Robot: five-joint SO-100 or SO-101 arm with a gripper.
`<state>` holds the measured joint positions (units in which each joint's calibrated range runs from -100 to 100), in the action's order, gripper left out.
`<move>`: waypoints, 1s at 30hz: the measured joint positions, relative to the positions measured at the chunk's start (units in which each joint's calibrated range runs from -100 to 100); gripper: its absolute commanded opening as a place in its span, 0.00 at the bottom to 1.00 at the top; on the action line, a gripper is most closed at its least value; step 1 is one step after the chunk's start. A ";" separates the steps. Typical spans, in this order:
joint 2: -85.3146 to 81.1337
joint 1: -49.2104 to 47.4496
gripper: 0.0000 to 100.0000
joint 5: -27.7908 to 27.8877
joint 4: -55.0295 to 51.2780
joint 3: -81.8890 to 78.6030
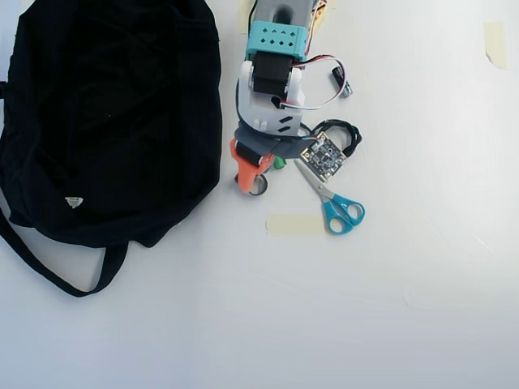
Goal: Put the bike light into the black bag
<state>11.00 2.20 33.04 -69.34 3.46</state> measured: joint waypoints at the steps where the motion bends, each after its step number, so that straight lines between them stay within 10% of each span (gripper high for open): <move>1: 0.00 0.00 0.21 0.24 0.09 0.00; 30: 7.97 0.00 0.29 1.22 4.21 0.00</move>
<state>18.97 2.20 34.26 -65.14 3.46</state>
